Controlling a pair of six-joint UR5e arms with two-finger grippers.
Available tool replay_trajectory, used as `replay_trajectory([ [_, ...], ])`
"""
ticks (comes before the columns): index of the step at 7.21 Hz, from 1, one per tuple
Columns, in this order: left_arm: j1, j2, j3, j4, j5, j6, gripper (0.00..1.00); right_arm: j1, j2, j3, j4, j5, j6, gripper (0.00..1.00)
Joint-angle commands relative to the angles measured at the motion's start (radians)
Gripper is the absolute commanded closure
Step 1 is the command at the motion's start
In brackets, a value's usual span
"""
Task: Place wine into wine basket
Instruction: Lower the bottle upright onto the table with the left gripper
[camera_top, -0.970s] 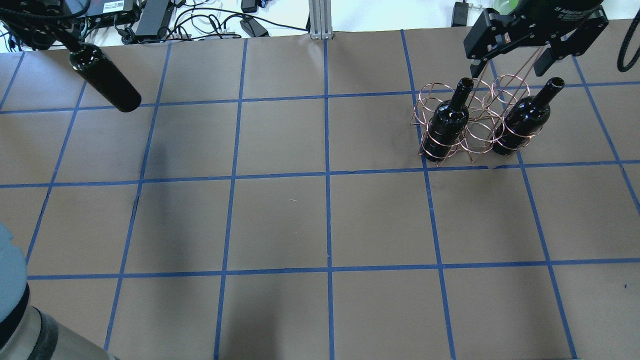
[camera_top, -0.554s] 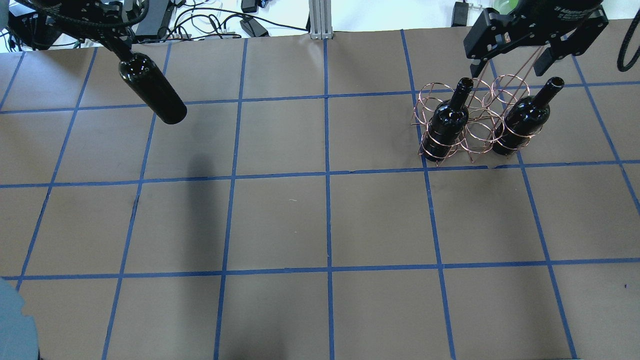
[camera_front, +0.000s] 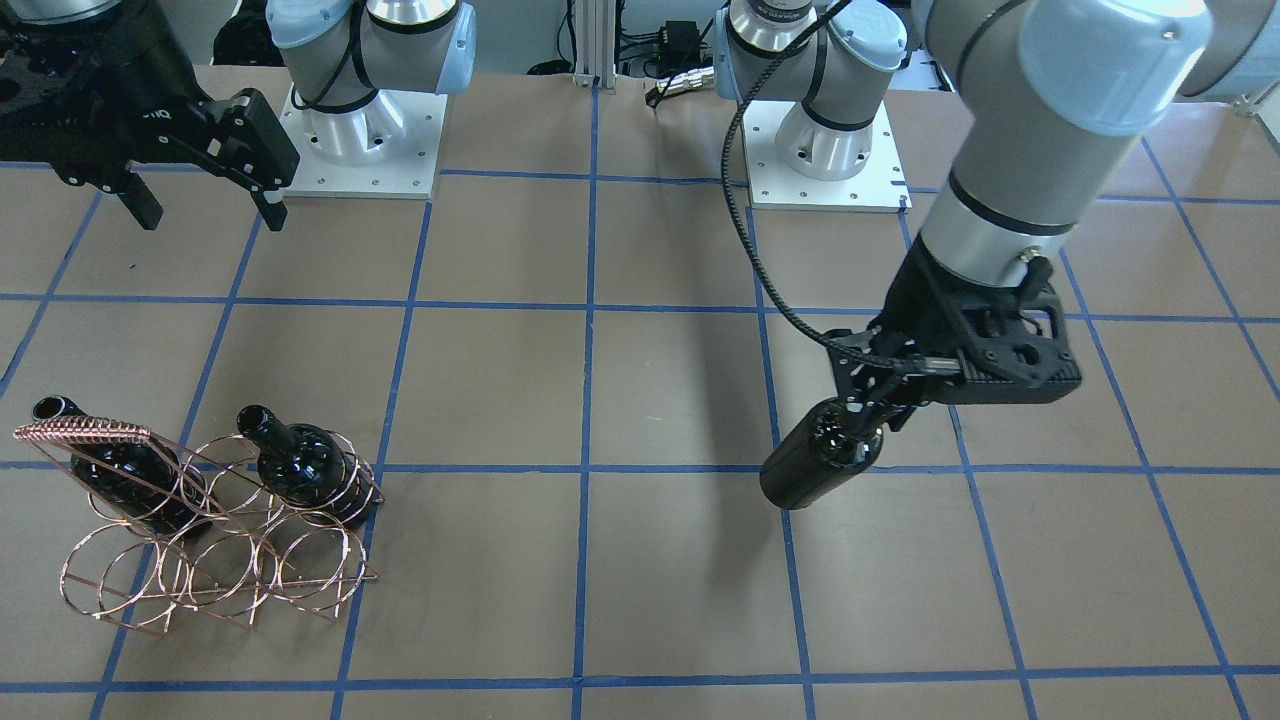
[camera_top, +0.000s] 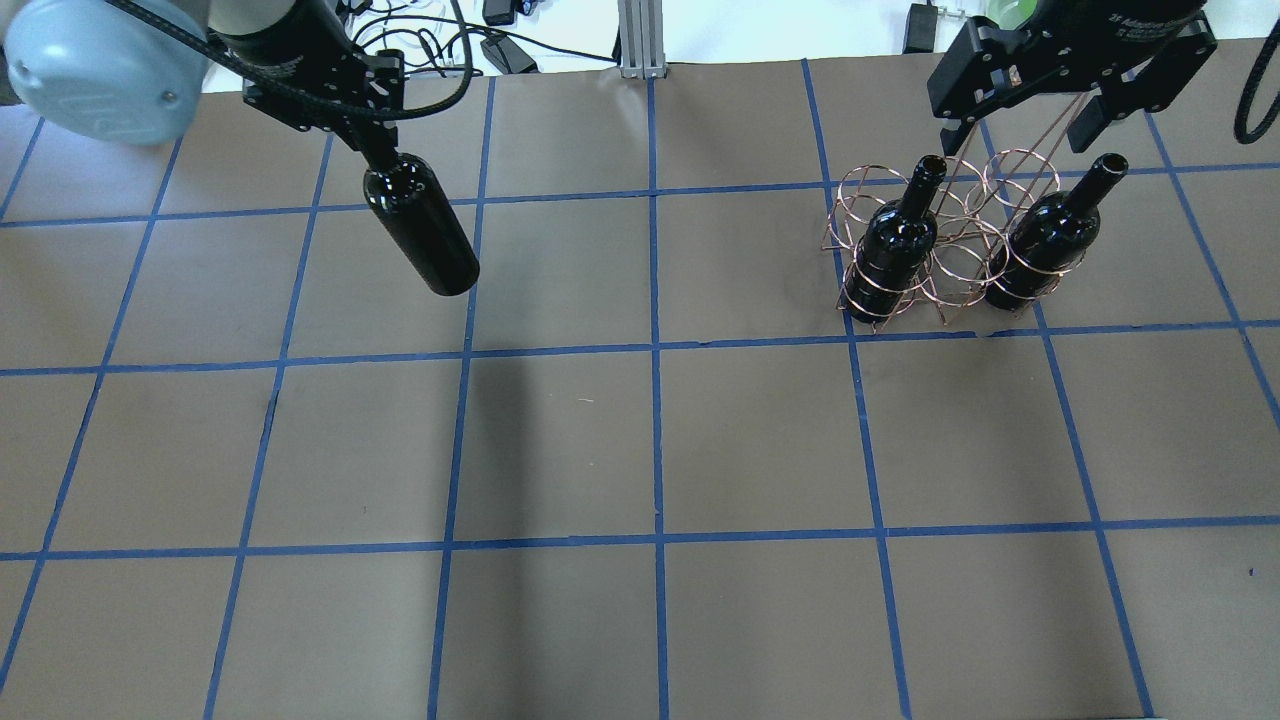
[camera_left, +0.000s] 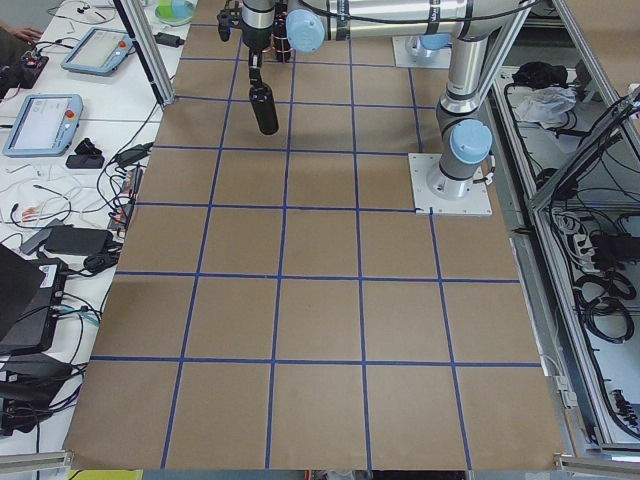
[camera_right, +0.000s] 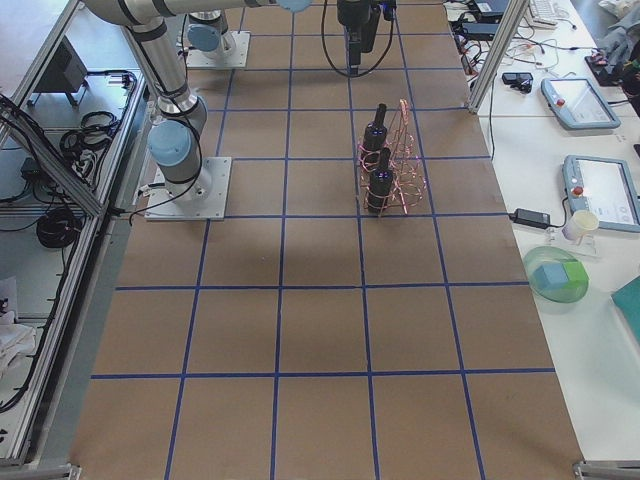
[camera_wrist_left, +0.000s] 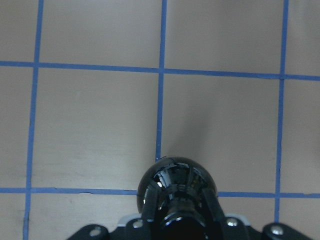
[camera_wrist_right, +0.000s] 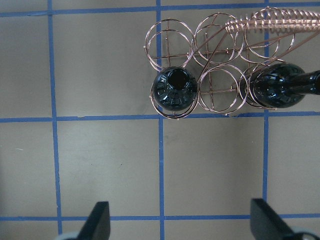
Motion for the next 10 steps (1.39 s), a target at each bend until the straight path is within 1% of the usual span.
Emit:
replay_trajectory([
  [1,-0.074,0.014,-0.061,0.042,0.003,-0.062,1.00,0.000,0.000,0.000,0.001,-0.001,0.000,0.00],
  [2,-0.094,0.012,-0.094,0.050,0.002,-0.097,1.00,-0.001,0.000,0.000,0.001,-0.003,0.000,0.00],
  [3,-0.129,0.011,-0.125,0.101,0.003,-0.113,1.00,0.000,0.000,0.000,0.001,-0.003,0.000,0.00],
  [5,-0.144,0.015,-0.165,0.133,0.016,-0.113,1.00,0.000,0.000,0.000,0.001,-0.001,0.000,0.00],
  [10,-0.146,-0.001,-0.184,0.140,0.016,-0.119,1.00,0.000,0.000,0.000,0.001,-0.001,0.002,0.00],
])
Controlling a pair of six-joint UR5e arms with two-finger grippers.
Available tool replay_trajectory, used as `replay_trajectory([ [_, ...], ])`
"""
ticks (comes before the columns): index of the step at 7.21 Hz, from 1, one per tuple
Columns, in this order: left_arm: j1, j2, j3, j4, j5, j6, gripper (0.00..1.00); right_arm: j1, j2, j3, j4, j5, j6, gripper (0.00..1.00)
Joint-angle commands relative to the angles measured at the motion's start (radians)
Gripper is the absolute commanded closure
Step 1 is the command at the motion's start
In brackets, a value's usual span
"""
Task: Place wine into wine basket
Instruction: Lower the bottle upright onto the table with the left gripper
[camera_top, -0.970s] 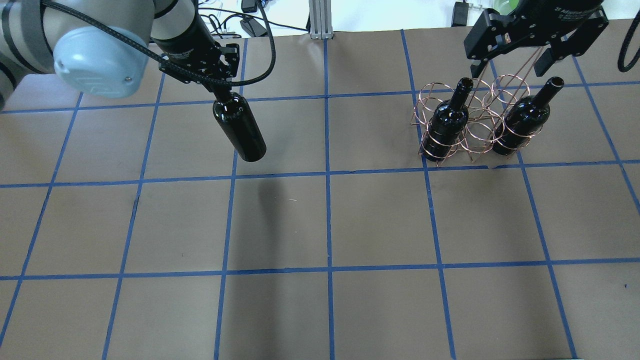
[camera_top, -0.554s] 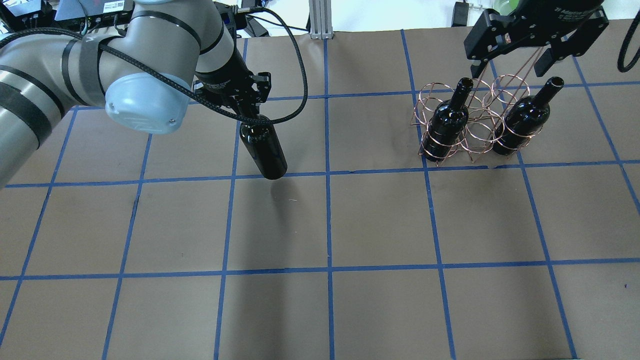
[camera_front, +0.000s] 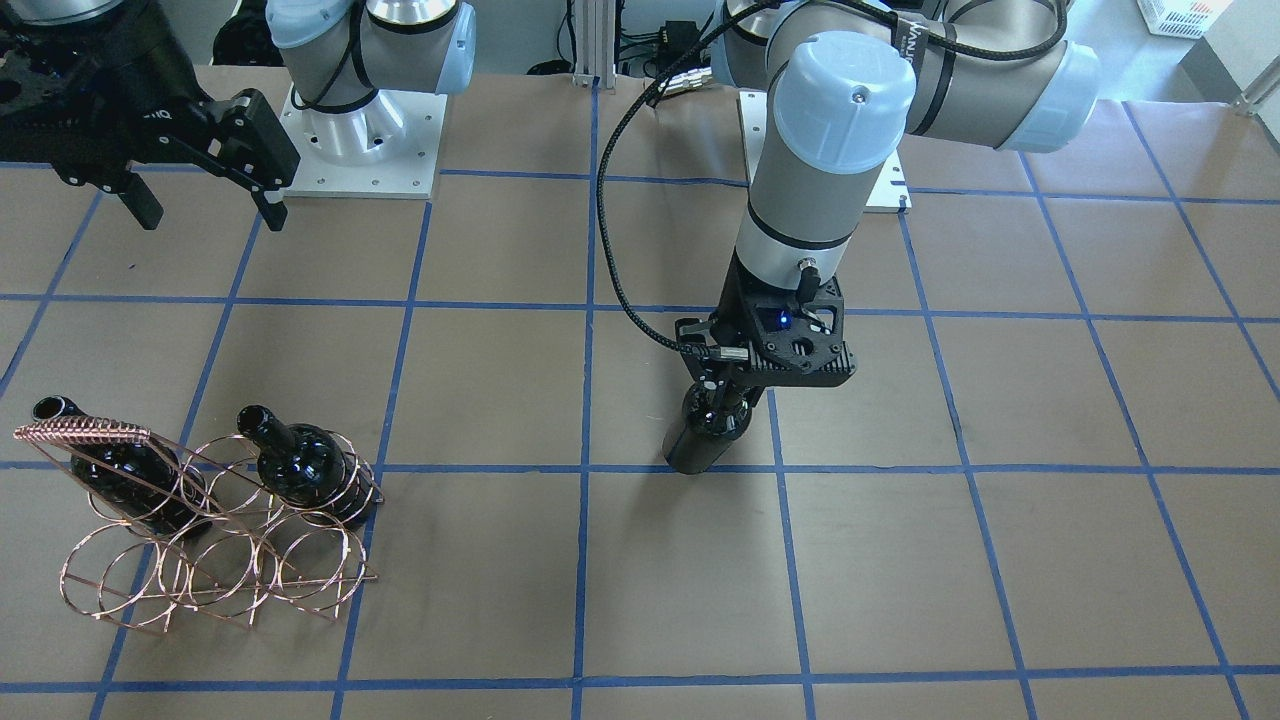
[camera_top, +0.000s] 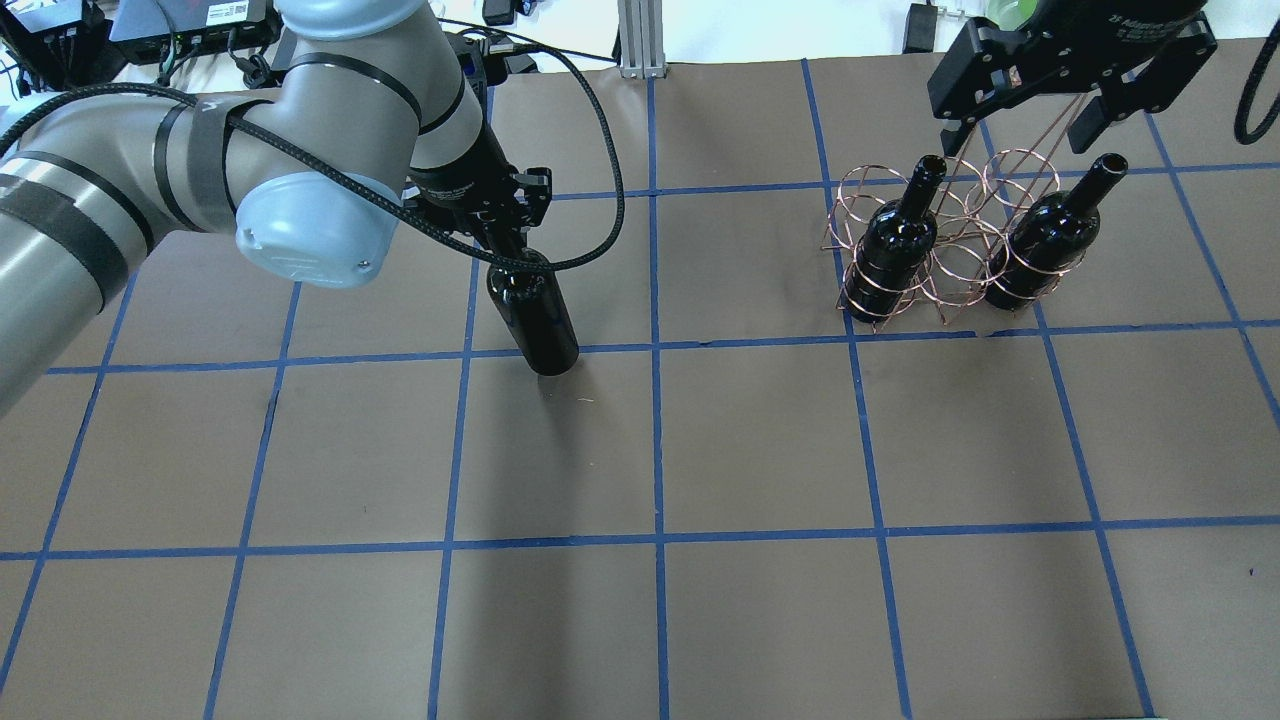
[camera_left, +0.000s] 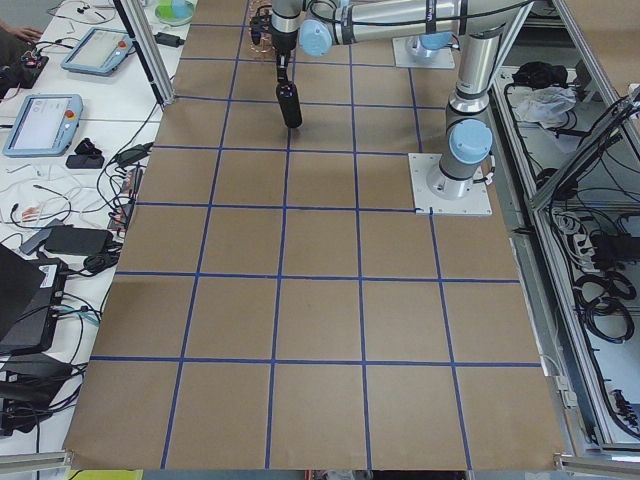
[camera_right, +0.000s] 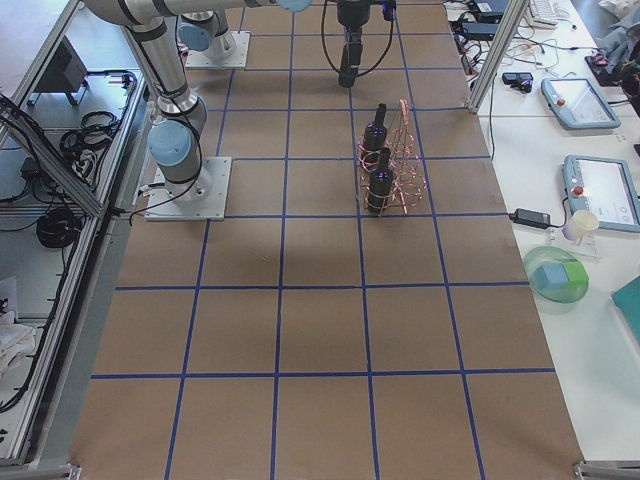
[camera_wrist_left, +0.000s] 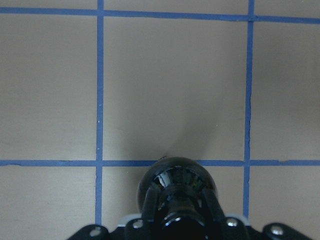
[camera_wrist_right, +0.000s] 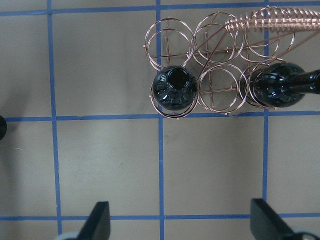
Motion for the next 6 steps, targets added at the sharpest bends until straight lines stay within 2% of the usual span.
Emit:
replay_trajectory([
  [1,-0.015,-0.003,-0.008,0.002,0.002,-0.001,1.00,0.000,0.000,0.000,0.000,0.000,0.001,0.00],
  [6,-0.032,-0.008,-0.008,0.002,0.003,-0.013,1.00,0.000,0.000,0.000,0.000,-0.002,0.001,0.00],
])
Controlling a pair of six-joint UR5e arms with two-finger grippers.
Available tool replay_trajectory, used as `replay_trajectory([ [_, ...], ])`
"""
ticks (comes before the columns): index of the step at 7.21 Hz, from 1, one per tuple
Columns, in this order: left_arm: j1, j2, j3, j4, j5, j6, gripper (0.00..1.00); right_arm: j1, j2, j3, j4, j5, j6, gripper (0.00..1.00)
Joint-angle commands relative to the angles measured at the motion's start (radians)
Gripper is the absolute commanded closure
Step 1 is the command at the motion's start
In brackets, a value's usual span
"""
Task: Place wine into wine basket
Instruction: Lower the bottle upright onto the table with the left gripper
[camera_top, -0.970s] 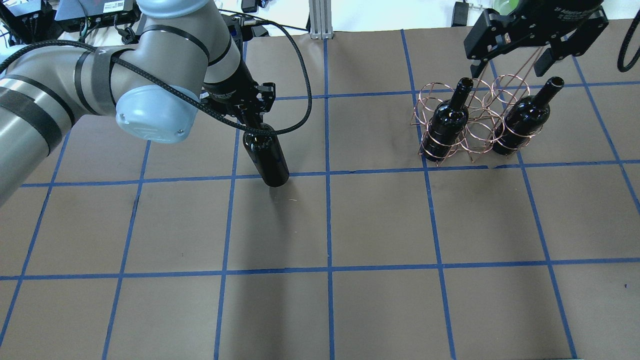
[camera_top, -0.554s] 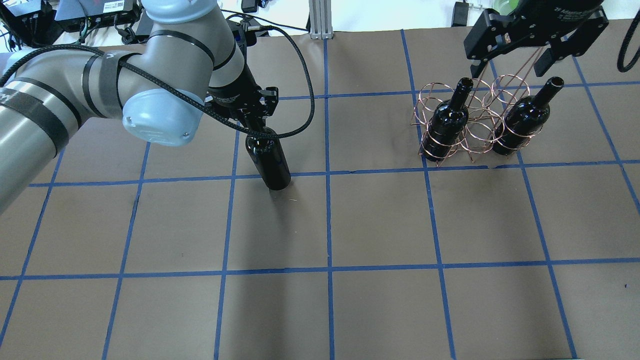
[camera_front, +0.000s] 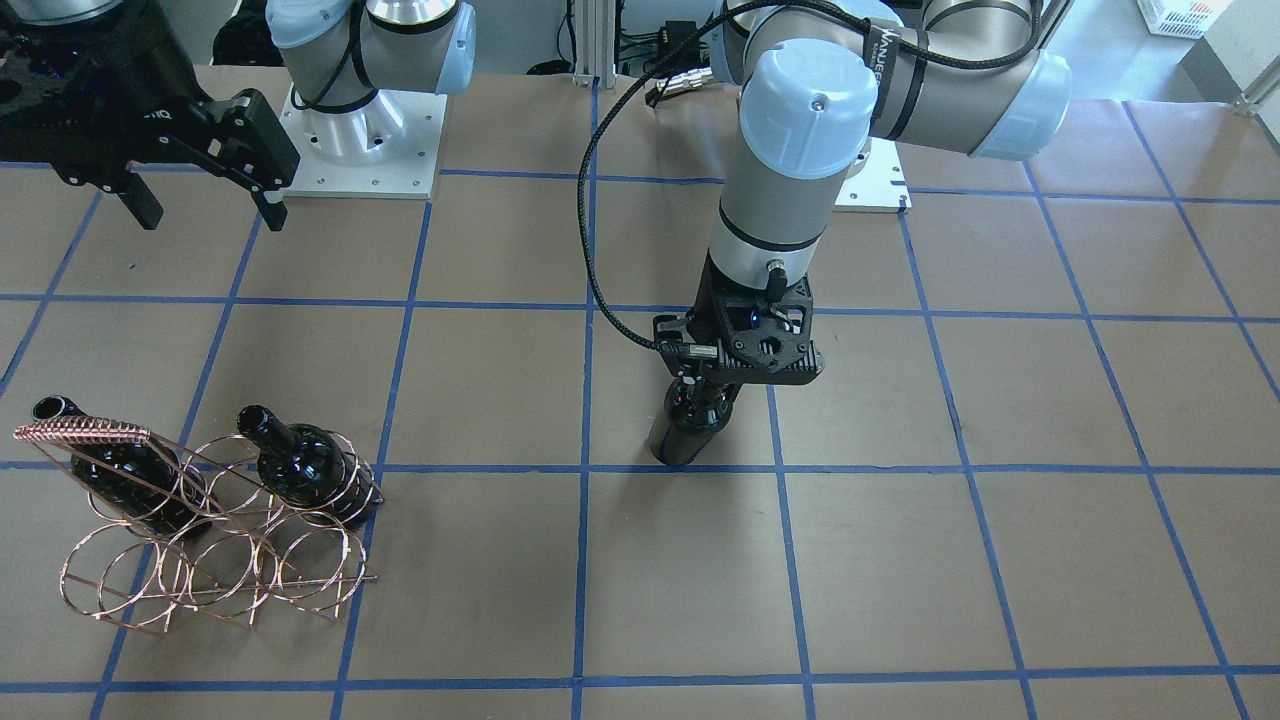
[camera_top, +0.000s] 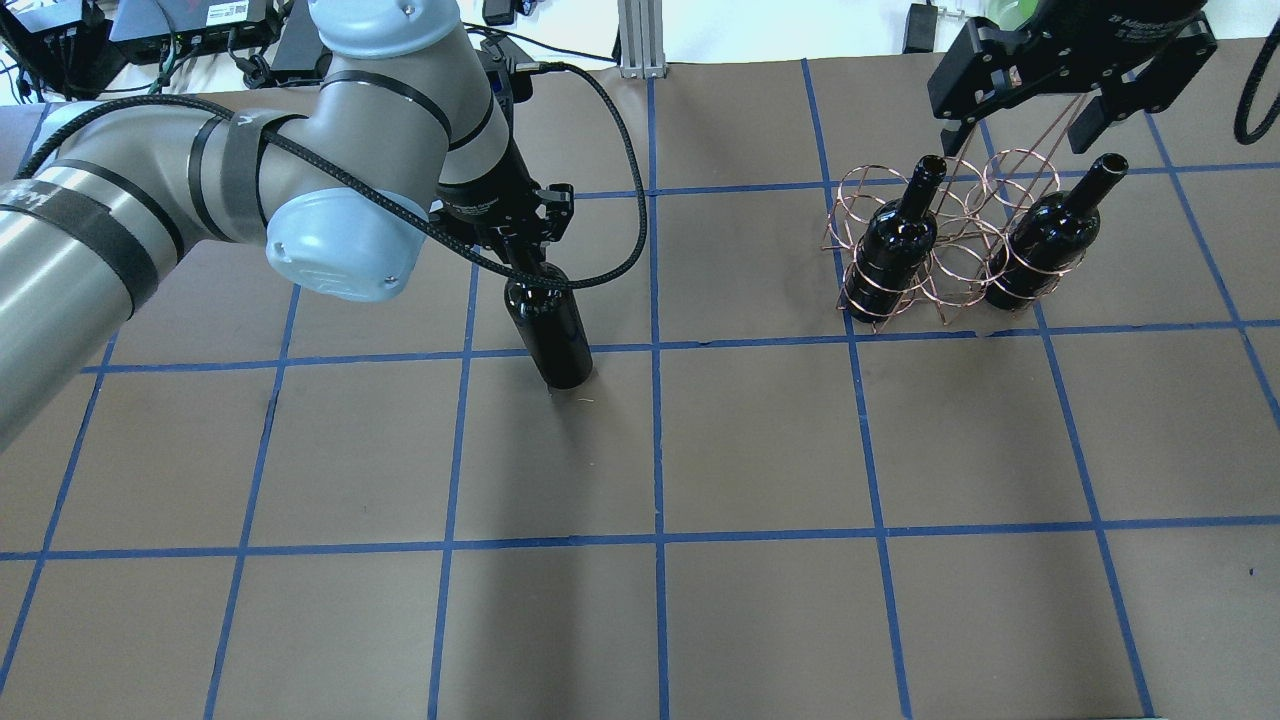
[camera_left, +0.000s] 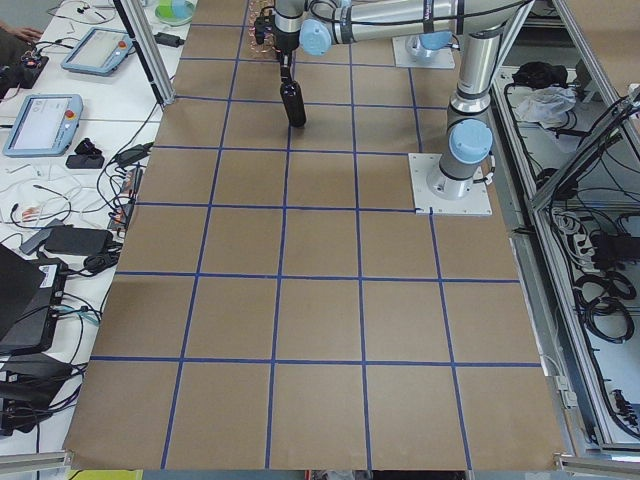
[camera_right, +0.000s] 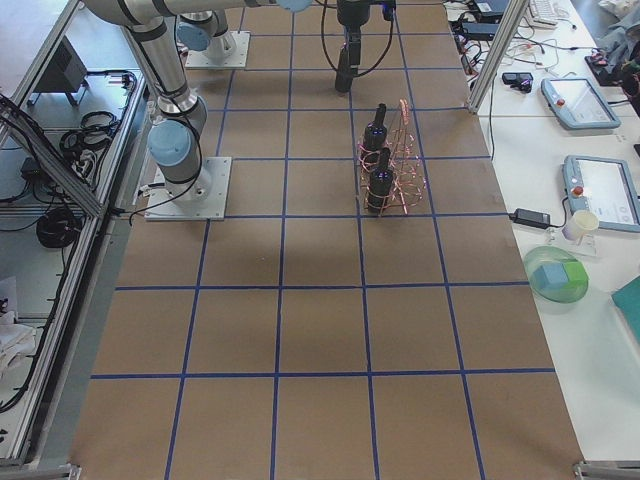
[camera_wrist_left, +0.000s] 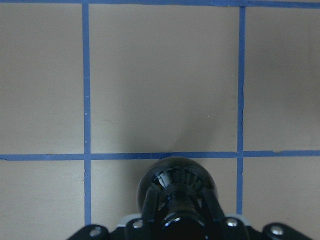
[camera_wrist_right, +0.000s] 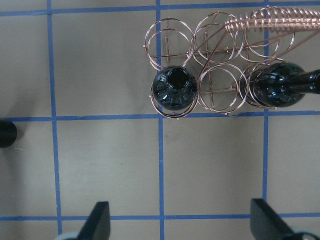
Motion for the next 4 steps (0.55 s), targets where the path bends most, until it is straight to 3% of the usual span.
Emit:
replay_trajectory([
  [1,0.002,-0.001,0.000,0.006,0.001,0.005,1.00,0.000,0.000,0.000,0.000,-0.001,0.000,0.00],
  [4,0.005,-0.007,0.000,0.036,0.001,0.008,1.00,0.000,0.000,0.000,0.000,-0.001,0.000,0.00],
])
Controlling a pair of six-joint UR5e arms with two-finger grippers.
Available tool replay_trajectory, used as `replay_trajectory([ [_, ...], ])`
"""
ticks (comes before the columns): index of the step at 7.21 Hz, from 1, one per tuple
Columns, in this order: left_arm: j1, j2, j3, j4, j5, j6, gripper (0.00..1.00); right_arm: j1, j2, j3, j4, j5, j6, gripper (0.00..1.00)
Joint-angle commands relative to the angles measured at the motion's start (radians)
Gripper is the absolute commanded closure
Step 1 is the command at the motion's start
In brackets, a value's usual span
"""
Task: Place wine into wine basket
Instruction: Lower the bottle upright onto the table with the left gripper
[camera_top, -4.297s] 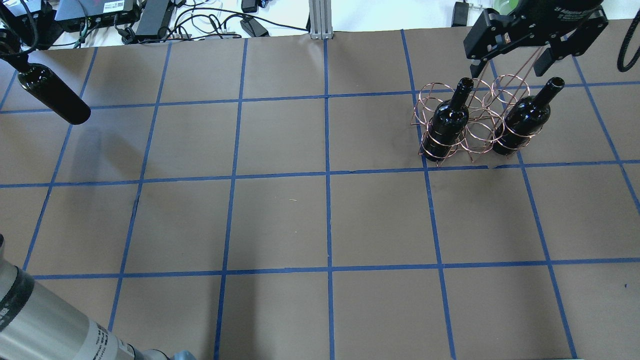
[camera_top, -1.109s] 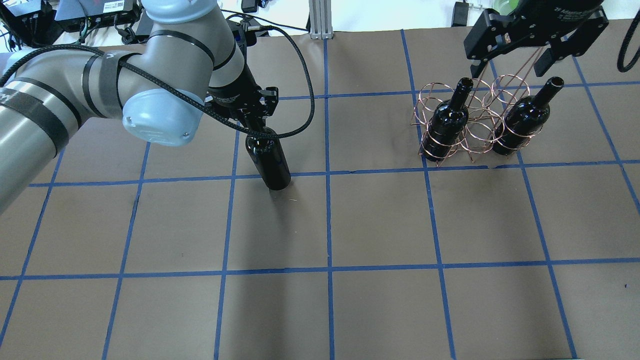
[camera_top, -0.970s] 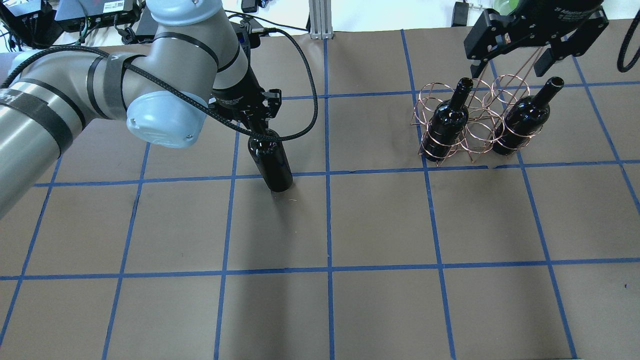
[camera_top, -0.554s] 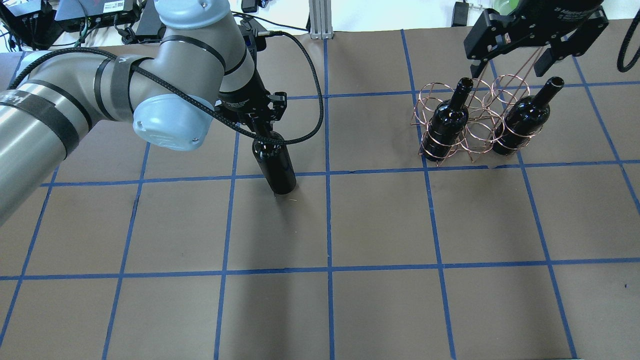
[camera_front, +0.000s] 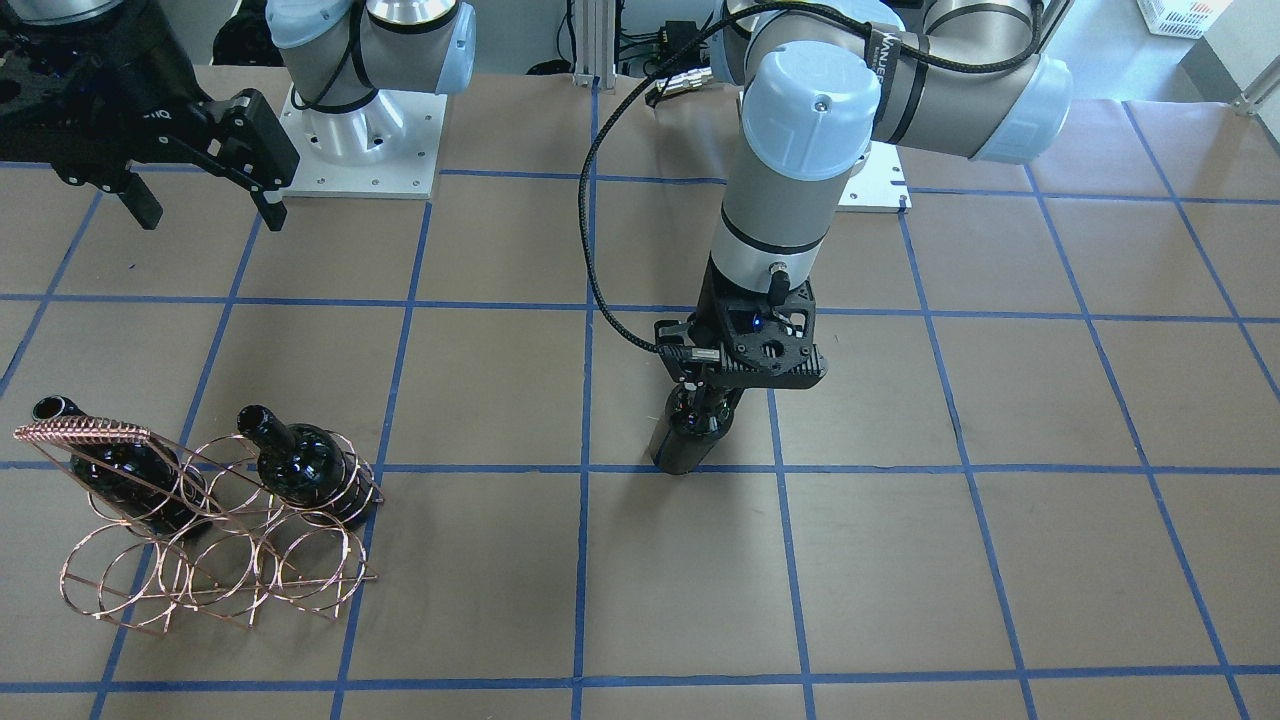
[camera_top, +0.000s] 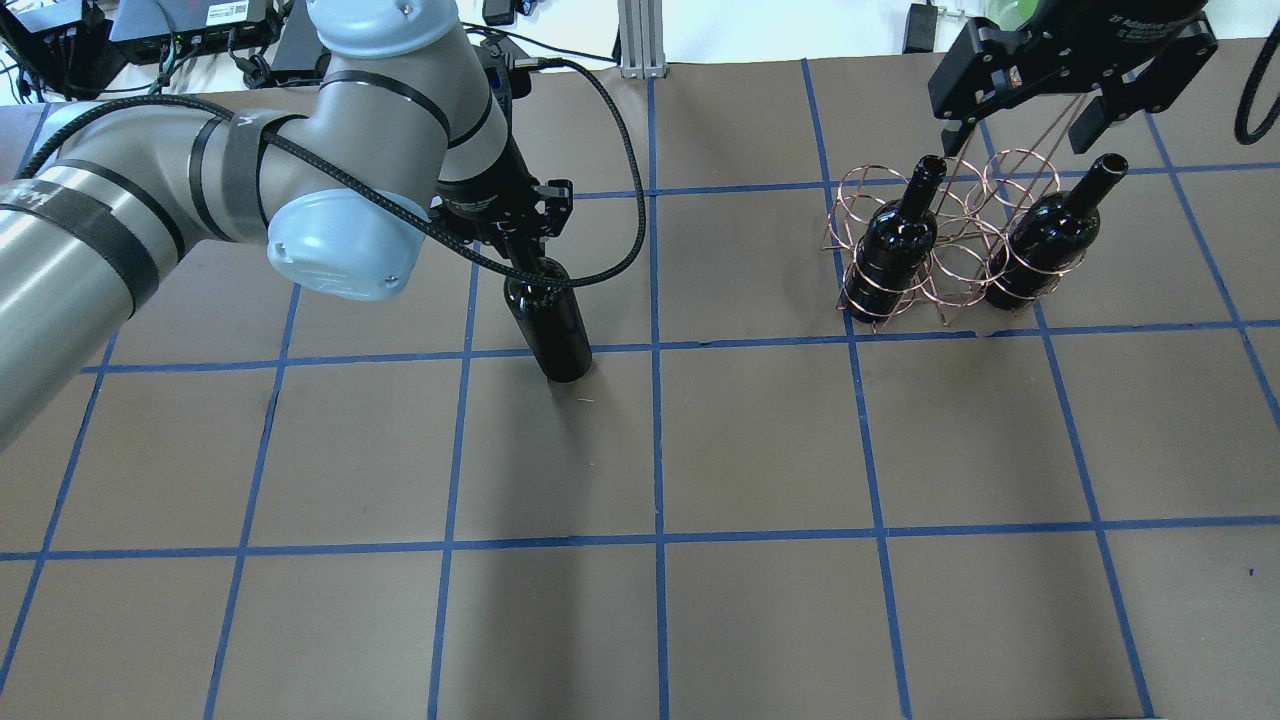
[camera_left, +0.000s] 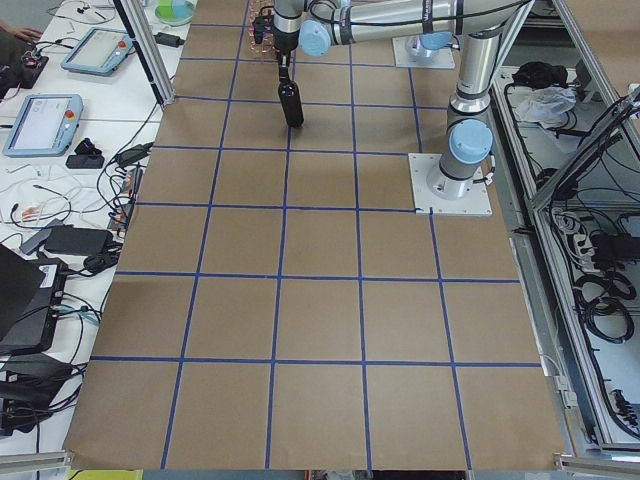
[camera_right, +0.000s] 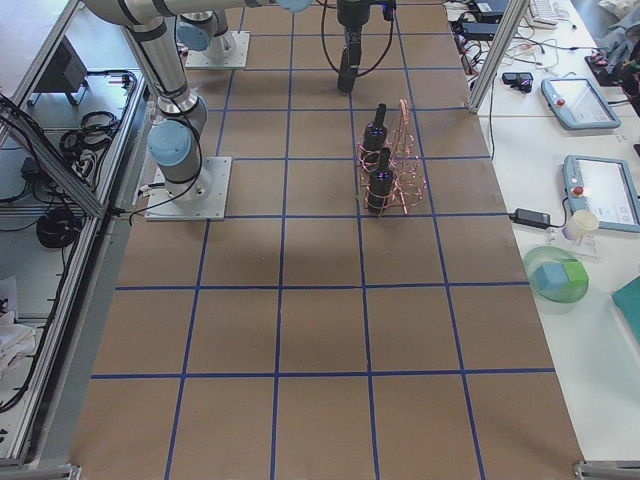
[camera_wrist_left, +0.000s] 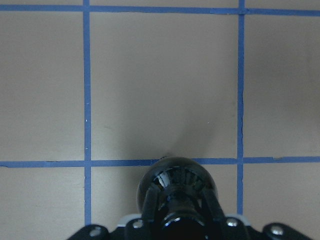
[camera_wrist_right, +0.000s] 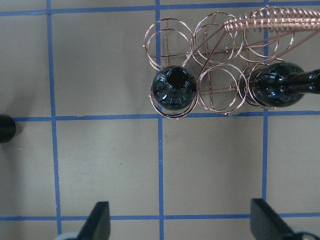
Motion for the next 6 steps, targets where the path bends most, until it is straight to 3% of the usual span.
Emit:
replay_trajectory([
  [1,0.001,-0.003,-0.002,0.012,0.002,0.003,1.00,0.000,0.000,0.000,0.000,0.000,0.000,0.00],
  [5,0.001,-0.006,-0.009,0.011,0.000,0.007,1.00,0.000,0.000,0.000,0.000,0.000,0.000,0.00],
  [6,0.001,-0.006,-0.008,0.012,0.002,0.006,0.22,0.000,0.000,0.000,0.000,0.000,0.000,0.00],
])
